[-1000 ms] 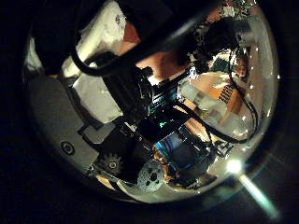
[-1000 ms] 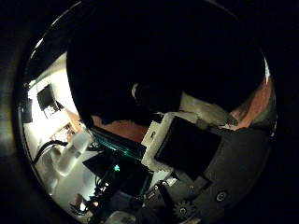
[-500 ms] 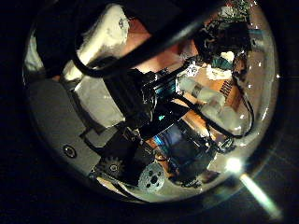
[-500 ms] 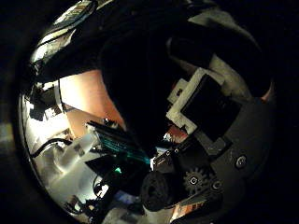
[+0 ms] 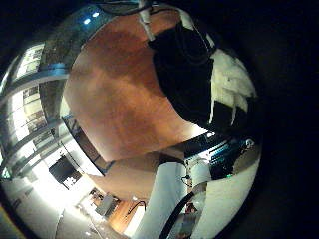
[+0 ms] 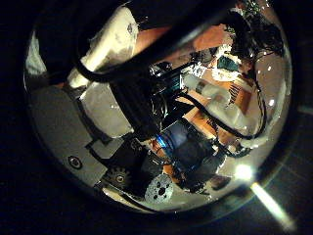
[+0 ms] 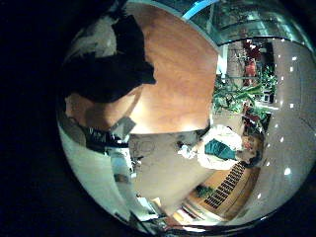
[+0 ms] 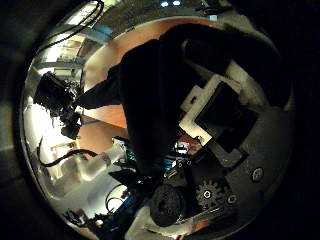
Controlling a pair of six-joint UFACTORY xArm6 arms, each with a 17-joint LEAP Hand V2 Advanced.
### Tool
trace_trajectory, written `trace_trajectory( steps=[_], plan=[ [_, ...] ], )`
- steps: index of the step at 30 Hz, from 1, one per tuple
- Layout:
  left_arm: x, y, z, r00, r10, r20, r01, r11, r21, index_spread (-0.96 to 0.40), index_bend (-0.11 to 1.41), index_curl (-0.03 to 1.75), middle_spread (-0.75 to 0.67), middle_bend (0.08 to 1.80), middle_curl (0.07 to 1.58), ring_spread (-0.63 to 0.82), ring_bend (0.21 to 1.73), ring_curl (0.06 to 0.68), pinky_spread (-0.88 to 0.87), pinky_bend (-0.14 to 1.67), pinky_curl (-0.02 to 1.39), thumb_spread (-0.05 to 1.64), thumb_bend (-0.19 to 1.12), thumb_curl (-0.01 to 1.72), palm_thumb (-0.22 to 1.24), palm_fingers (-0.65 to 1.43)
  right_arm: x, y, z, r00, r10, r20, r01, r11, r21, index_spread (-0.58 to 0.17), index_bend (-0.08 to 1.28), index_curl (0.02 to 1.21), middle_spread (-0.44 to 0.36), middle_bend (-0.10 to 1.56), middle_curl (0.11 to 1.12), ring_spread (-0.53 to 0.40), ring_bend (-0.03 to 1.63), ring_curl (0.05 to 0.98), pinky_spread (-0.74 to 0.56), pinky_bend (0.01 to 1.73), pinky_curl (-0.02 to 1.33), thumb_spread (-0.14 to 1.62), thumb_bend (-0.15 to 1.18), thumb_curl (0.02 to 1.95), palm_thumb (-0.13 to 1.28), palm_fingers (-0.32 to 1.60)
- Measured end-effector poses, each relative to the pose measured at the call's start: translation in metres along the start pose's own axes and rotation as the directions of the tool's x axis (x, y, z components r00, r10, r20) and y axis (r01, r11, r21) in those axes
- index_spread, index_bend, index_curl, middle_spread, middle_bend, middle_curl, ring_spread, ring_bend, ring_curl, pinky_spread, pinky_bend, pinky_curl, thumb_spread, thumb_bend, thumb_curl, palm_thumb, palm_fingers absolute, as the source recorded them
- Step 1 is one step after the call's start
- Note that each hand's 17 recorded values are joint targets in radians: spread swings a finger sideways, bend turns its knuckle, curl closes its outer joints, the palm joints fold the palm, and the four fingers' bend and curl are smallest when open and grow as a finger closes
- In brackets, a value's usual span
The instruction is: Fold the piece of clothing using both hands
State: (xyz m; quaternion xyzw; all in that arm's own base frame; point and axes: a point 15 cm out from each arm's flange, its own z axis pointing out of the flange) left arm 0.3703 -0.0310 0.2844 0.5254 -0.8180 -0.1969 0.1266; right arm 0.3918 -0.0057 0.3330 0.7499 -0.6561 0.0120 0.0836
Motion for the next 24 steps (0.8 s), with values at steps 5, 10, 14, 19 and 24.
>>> trace_trajectory(
  steps=[5,10,14,19,24],
  plan=[
    [-0.025,-0.050,0.017,0.999,-0.037,-0.022,0.036,0.999,-0.019,-0.76,0.46,1.30,-0.58,0.93,1.05,-0.40,1.38,0.546,-0.64,1.02,0.84,1.44,-0.01,0.30,0.45,1.06,-0.004,-0.063,0.029,1.000,-0.015,0.005,0.015,0.997,-0.069,-0.328,1.01,0.92,-0.165,1.25,0.85,-0.218,1.41,0.701,-0.17,1.45,0.63,1.18,-0.01,0.61,0.97,1.03],
    [-0.042,-0.091,0.036,0.996,-0.077,-0.041,0.075,0.996,-0.049,-0.76,0.43,1.31,-0.58,0.93,1.06,-0.41,1.39,0.547,-0.65,1.00,0.84,1.43,-0.01,0.30,0.44,1.05,-0.010,-0.113,0.066,1.000,-0.027,0.005,0.028,0.991,-0.130,-0.333,0.99,0.93,-0.166,1.26,0.86,-0.219,1.41,0.715,-0.17,1.44,0.66,1.20,-0.01,0.61,0.94,1.00],
    [-0.050,-0.112,0.048,0.994,-0.096,-0.059,0.092,0.994,-0.065,-0.75,0.41,1.31,-0.58,0.92,1.06,-0.41,1.37,0.545,-0.65,0.97,0.85,1.41,-0.01,0.30,0.43,1.03,-0.017,-0.147,0.088,0.999,-0.032,0.003,0.033,0.988,-0.148,-0.338,0.96,0.94,-0.168,1.25,0.86,-0.221,1.41,0.719,-0.19,1.42,0.68,1.22,-0.02,0.59,0.89,0.97],
    [-0.058,-0.127,0.056,0.989,-0.121,-0.088,0.116,0.991,-0.068,-0.74,0.35,1.29,-0.57,0.92,1.04,-0.43,1.32,0.536,-0.65,0.84,0.83,1.35,-0.02,0.30,0.38,0.82,-0.011,-0.161,0.112,1.000,-0.014,0.009,0.016,0.987,-0.161,-0.369,0.68,0.89,-0.198,1.10,0.79,-0.233,1.40,0.686,-0.30,1.37,0.65,1.27,-0.03,0.51,0.76,0.75],
    [-0.069,-0.132,0.056,0.979,-0.160,-0.128,0.156,0.987,-0.043,-0.65,0.22,1.23,-0.50,0.75,1.00,-0.40,1.19,0.510,-0.62,0.78,0.85,1.31,-0.02,0.30,0.32,0.38,0.013,-0.177,0.103,1.000,0.026,0.011,-0.025,0.997,-0.075,-0.419,0.27,0.73,-0.198,0.76,0.68,-0.253,1.36,0.637,-0.38,1.40,0.63,1.30,-0.03,0.46,0.68,0.22]
  ],
)
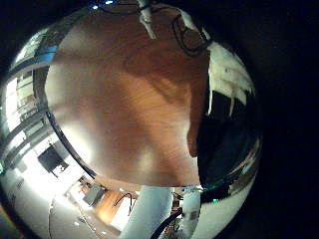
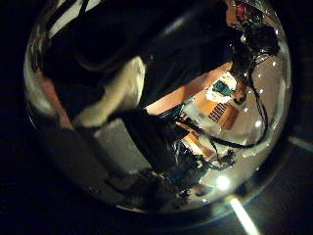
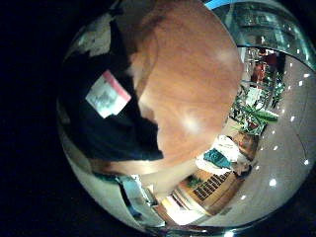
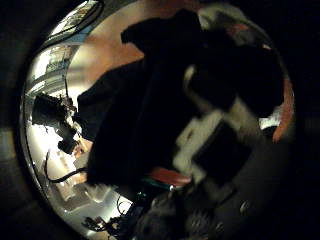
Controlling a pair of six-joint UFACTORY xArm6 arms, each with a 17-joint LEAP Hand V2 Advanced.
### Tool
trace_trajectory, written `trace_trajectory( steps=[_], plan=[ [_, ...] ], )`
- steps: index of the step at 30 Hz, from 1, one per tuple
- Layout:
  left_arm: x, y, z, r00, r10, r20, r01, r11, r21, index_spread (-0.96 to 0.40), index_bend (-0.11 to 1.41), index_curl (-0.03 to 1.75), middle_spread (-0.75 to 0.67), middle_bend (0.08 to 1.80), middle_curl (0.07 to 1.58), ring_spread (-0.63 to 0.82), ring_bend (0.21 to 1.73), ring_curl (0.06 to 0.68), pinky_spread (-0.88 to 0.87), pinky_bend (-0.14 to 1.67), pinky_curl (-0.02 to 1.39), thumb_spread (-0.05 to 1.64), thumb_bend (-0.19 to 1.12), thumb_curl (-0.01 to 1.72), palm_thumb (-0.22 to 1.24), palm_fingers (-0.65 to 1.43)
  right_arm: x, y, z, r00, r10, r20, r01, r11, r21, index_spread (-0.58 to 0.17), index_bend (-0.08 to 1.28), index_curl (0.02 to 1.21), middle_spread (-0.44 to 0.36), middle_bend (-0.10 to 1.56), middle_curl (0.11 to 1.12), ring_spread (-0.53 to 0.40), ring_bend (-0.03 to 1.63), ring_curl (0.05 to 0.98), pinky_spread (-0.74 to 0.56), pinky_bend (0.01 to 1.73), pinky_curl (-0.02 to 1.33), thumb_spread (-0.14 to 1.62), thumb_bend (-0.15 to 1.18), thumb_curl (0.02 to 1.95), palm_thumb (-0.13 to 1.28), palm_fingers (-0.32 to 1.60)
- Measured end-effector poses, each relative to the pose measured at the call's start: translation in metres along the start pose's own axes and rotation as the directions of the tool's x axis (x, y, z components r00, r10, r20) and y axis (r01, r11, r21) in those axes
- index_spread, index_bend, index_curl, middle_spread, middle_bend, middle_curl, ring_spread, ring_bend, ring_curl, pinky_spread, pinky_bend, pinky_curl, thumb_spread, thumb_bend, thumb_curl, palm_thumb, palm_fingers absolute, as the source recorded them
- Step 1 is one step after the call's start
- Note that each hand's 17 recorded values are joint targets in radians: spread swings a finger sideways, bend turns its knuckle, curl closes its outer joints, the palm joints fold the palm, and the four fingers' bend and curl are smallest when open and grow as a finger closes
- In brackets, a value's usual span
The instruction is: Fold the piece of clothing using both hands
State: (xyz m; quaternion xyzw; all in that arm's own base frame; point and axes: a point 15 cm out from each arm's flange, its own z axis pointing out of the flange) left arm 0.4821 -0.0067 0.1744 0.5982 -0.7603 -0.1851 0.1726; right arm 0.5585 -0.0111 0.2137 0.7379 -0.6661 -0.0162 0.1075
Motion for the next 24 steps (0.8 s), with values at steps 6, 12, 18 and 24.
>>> trace_trajectory(
  steps=[6,12,18,24],
  plan=[
    [-0.015,0.001,-0.019,0.999,-0.034,-0.017,0.036,0.997,0.071,-0.39,0.14,1.04,-0.13,0.25,0.78,-0.19,1.10,0.465,-0.42,0.73,0.86,1.27,-0.03,0.28,0.24,-0.08,0.044,0.011,-0.044,0.998,0.068,0.008,-0.068,0.994,0.086,-0.451,0.24,0.59,-0.157,0.55,0.55,-0.184,1.14,0.517,-0.10,1.20,0.54,1.29,-0.03,0.40,0.57,0.04],
    [-0.016,0.028,-0.039,0.999,-0.028,-0.040,0.033,0.992,0.125,-0.15,0.13,0.81,0.19,0.16,0.61,0.10,0.88,0.371,-0.02,0.50,0.75,1.24,-0.02,0.27,0.17,-0.13,0.074,0.048,-0.091,0.997,0.067,0.034,-0.071,0.988,0.139,-0.440,0.22,0.52,-0.144,0.50,0.50,-0.153,1.06,0.459,0.06,1.08,0.47,1.31,-0.02,0.36,0.53,0.12],
    [0.006,0.060,-0.035,0.999,0.021,-0.036,-0.016,0.992,0.129,-0.05,0.14,0.64,0.30,0.16,0.49,0.25,0.78,0.320,0.22,0.43,0.65,1.23,-0.02,0.26,0.15,-0.08,0.101,0.109,-0.066,0.997,0.058,0.054,-0.061,0.997,0.041,-0.430,0.23,0.49,-0.139,0.49,0.47,-0.142,0.99,0.421,0.15,0.92,0.40,1.32,-0.01,0.34,0.54,0.13],
    [0.032,0.073,-0.017,0.998,0.069,-0.012,-0.067,0.989,0.134,-0.02,0.15,0.53,0.31,0.16,0.42,0.30,0.74,0.295,0.32,0.41,0.58,1.22,-0.02,0.26,0.14,-0.04,0.109,0.144,-0.015,0.996,0.020,0.082,-0.014,0.997,-0.072,-0.414,0.20,0.46,-0.126,0.44,0.44,-0.103,0.87,0.377,0.27,0.85,0.35,1.28,-0.02,0.34,0.56,0.09]
  ],
)
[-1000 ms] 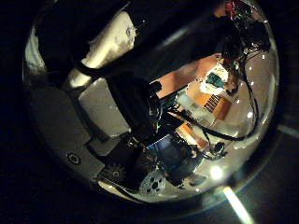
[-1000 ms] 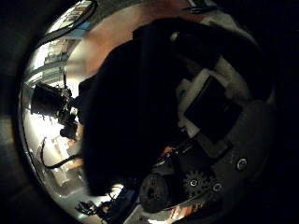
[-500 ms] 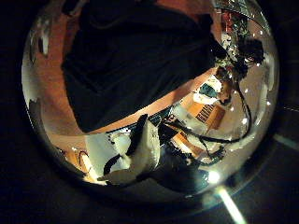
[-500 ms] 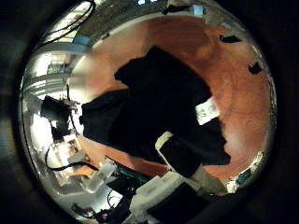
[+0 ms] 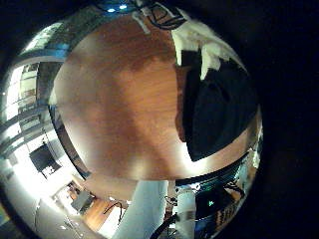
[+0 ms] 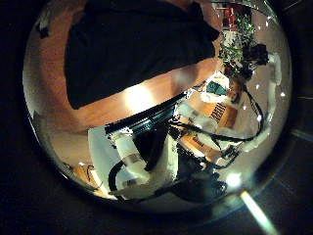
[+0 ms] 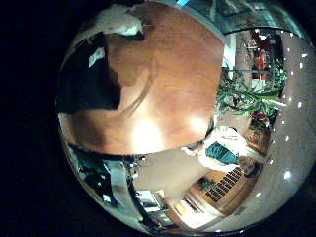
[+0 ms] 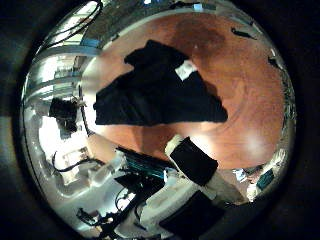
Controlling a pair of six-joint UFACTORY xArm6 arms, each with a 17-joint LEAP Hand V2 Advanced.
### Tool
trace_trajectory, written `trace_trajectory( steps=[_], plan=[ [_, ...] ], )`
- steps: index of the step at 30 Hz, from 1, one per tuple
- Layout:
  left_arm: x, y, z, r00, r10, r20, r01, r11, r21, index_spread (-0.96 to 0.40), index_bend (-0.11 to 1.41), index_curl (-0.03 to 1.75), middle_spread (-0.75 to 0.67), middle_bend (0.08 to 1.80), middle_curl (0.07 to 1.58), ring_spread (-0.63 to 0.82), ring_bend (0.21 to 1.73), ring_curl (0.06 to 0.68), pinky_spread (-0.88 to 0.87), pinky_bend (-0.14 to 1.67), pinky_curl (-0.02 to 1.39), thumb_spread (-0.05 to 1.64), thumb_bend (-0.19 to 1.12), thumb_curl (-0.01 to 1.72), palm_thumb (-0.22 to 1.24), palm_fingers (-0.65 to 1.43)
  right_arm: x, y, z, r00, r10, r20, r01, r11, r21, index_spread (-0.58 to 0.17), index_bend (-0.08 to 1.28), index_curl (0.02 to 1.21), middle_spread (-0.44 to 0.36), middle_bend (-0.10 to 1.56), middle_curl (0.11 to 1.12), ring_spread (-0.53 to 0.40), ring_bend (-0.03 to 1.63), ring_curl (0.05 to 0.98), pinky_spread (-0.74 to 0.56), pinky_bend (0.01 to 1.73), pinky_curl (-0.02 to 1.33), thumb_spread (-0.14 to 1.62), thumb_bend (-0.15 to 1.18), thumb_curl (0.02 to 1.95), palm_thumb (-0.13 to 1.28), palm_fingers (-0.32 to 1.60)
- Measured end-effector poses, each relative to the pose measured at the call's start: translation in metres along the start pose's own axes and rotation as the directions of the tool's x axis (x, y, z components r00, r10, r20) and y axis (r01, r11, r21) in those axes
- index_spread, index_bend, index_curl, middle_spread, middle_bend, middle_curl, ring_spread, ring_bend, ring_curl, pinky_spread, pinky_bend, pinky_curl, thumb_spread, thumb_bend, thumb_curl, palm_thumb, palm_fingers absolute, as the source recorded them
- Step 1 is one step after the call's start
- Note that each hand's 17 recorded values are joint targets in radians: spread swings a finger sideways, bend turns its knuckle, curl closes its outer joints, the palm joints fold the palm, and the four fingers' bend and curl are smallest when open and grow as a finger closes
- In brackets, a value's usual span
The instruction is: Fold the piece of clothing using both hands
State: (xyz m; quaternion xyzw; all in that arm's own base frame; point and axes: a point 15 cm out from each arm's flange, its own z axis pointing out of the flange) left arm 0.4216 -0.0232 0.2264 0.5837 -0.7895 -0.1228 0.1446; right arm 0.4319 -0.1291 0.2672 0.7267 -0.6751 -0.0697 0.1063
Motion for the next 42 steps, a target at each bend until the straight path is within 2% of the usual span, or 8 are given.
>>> trace_trajectory(
  steps=[19,24,26,27,30,32,37,42],
  plan=[
    [0.038,0.015,0.030,0.999,0.049,-0.003,-0.049,0.998,-0.035,-0.02,0.17,0.38,0.31,0.17,0.32,0.33,0.70,0.268,0.36,0.42,0.46,1.21,-0.02,0.25,0.12,0.00,0.024,-0.018,0.113,1.000,-0.025,-0.019,0.022,0.987,-0.158,-0.368,0.17,0.36,-0.045,0.32,0.37,0.012,0.68,0.282,0.37,0.68,0.26,1.10,-0.02,0.35,0.58,0.11],
    [0.043,0.013,0.035,0.999,0.052,0.001,-0.052,0.998,-0.039,-0.02,0.17,0.37,0.31,0.18,0.31,0.33,0.70,0.264,0.36,0.43,0.44,1.21,-0.02,0.26,0.12,0.00,0.023,-0.018,0.122,0.999,-0.032,-0.015,0.029,0.985,-0.173,-0.341,0.20,0.35,-0.092,0.39,0.39,-0.109,0.78,0.283,0.21,0.63,0.22,1.08,-0.01,0.36,0.64,0.41],
    [0.046,0.010,0.038,0.998,0.056,0.004,-0.056,0.998,-0.041,-0.02,0.17,0.36,0.30,0.18,0.31,0.33,0.70,0.263,0.36,0.43,0.44,1.21,-0.02,0.26,0.12,0.00,0.024,-0.015,0.122,0.999,-0.031,-0.013,0.028,0.984,-0.174,-0.359,0.19,0.36,-0.146,0.46,0.42,-0.188,0.89,0.313,0.04,0.74,0.23,1.07,0.00,0.37,0.68,0.73],
    [0.046,0.010,0.039,0.998,0.056,0.004,-0.056,0.997,-0.043,-0.02,0.17,0.36,0.30,0.18,0.31,0.33,0.69,0.262,0.36,0.43,0.43,1.21,-0.02,0.26,0.12,0.01,0.026,-0.015,0.123,0.999,-0.031,-0.013,0.028,0.985,-0.169,-0.384,0.19,0.35,-0.172,0.52,0.43,-0.219,0.94,0.304,-0.10,0.84,0.22,1.06,0.01,0.39,0.73,1.02],
    [0.048,0.009,0.044,0.998,0.061,0.006,-0.060,0.997,-0.054,-0.02,0.17,0.35,0.30,0.18,0.31,0.33,0.69,0.261,0.36,0.43,0.42,1.21,-0.02,0.26,0.12,0.01,0.031,-0.011,0.123,1.000,-0.026,-0.016,0.024,0.989,-0.145,-0.418,0.41,0.49,-0.208,0.73,0.54,-0.228,1.05,0.404,-0.24,0.97,0.32,1.05,0.03,0.42,0.83,1.36],
    [0.050,0.009,0.044,0.998,0.062,0.006,-0.061,0.997,-0.056,-0.02,0.17,0.35,0.29,0.18,0.30,0.33,0.69,0.261,0.36,0.44,0.42,1.21,-0.02,0.26,0.12,0.01,0.036,-0.007,0.123,1.000,-0.022,-0.022,0.018,0.991,-0.133,-0.421,0.57,0.57,-0.203,0.87,0.60,-0.223,1.11,0.450,-0.24,1.08,0.37,1.07,0.05,0.45,0.90,1.40],
    [0.052,0.009,0.047,0.998,0.065,0.007,-0.065,0.996,-0.061,-0.02,0.17,0.35,0.29,0.18,0.30,0.33,0.69,0.260,0.36,0.44,0.41,1.21,-0.02,0.26,0.11,0.01,0.064,0.014,0.119,0.999,0.016,-0.033,-0.019,0.995,-0.098,-0.401,0.83,0.73,-0.179,1.09,0.71,-0.222,1.26,0.535,-0.22,1.27,0.48,1.12,0.08,0.50,1.00,1.23],
    [0.062,0.008,0.053,0.998,0.066,-0.004,-0.066,0.997,-0.050,-0.02,0.17,0.34,0.29,0.18,0.30,0.33,0.69,0.258,0.36,0.44,0.39,1.21,-0.01,0.26,0.12,0.02,0.102,0.037,0.116,0.997,0.077,-0.016,-0.078,0.994,-0.082,-0.375,0.96,0.83,-0.165,1.21,0.77,-0.221,1.36,0.601,-0.20,1.36,0.56,1.16,0.07,0.55,1.01,1.10]
  ],
)
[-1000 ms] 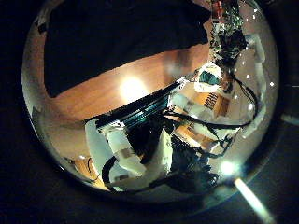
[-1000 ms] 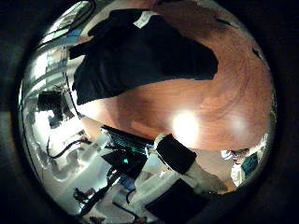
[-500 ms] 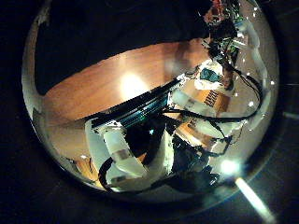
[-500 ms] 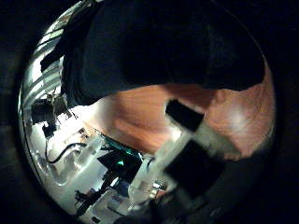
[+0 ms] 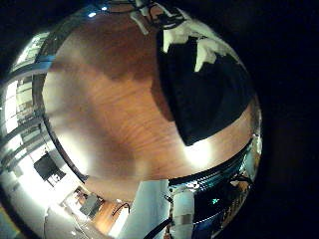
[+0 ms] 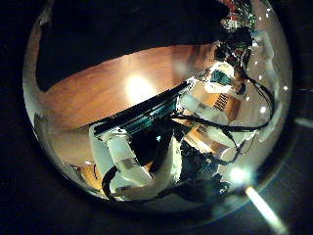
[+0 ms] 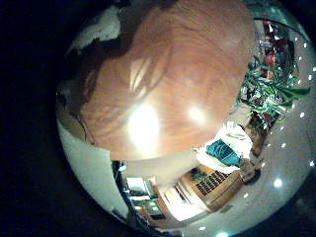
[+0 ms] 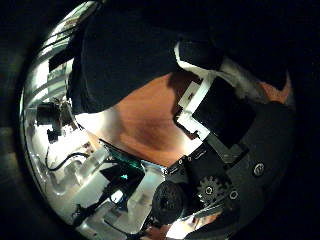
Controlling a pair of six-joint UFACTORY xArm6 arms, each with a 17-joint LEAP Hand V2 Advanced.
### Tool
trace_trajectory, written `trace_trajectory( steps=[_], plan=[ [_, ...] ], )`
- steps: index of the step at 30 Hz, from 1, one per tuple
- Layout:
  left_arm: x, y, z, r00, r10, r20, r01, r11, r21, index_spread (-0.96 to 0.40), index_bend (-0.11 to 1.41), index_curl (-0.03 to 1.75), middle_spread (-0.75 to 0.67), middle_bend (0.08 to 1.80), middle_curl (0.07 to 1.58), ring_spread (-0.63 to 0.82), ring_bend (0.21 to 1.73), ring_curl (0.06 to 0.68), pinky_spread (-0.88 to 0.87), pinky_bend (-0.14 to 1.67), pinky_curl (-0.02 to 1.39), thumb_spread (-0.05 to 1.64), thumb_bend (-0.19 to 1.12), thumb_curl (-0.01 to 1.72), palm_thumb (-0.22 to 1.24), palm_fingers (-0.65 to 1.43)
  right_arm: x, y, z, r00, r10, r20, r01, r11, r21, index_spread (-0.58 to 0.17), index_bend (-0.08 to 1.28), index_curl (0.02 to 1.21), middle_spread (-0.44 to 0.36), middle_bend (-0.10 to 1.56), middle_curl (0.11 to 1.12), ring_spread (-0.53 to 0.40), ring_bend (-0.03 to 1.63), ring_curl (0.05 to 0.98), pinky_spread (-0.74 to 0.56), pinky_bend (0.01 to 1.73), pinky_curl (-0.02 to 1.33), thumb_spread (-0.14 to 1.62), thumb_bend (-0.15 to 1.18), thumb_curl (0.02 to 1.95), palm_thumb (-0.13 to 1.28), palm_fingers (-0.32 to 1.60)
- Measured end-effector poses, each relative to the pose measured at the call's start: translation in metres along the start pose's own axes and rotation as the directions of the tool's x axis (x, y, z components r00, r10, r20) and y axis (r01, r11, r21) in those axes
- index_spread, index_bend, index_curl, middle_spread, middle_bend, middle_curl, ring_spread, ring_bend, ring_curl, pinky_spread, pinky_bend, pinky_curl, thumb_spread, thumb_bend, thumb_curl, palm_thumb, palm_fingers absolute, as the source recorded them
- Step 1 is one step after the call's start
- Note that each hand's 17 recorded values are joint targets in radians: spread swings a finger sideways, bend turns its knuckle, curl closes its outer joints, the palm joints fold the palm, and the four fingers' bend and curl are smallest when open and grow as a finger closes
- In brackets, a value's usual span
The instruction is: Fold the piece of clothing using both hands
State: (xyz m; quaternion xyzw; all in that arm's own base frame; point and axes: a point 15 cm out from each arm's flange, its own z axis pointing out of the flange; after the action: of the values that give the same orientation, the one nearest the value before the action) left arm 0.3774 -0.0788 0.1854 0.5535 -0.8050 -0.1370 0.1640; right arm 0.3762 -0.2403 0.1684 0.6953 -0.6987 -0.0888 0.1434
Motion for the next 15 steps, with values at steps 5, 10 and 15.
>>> trace_trajectory(
  steps=[5,10,15],
  plan=[
    [0.016,-0.007,0.010,1.000,0.017,-0.005,-0.017,1.000,0.008,-0.03,0.17,0.34,0.28,0.18,0.30,0.34,0.69,0.255,0.37,0.44,0.38,1.22,-0.02,0.26,0.13,0.02,0.030,0.016,-0.007,0.999,0.047,0.008,-0.047,0.999,0.025,-0.351,1.00,0.88,-0.154,1.25,0.81,-0.217,1.40,0.643,-0.18,1.38,0.62,1.18,0.05,0.58,1.01,1.05],
    [0.027,-0.020,0.027,1.000,0.024,-0.009,-0.024,1.000,-0.006,-0.03,0.17,0.35,0.28,0.18,0.29,0.34,0.69,0.253,0.38,0.44,0.37,1.22,-0.02,0.26,0.13,0.02,0.033,0.022,-0.018,0.999,0.053,0.003,-0.053,0.997,0.048,-0.335,1.02,0.92,-0.147,1.28,0.83,-0.215,1.41,0.672,-0.17,1.38,0.67,1.19,0.03,0.61,1.02,1.01],
    [0.034,-0.022,0.025,0.999,0.030,-0.010,-0.030,1.000,0.005,-0.02,0.17,0.35,0.28,0.18,0.29,0.34,0.68,0.250,0.38,0.44,0.37,1.22,-0.02,0.26,0.14,0.03,0.024,0.024,-0.041,0.999,0.040,-0.016,-0.039,0.995,0.087,-0.325,1.03,0.94,-0.143,1.29,0.84,-0.215,1.42,0.692,-0.17,1.37,0.73,1.20,0.02,0.64,1.02,0.99]
  ],
)
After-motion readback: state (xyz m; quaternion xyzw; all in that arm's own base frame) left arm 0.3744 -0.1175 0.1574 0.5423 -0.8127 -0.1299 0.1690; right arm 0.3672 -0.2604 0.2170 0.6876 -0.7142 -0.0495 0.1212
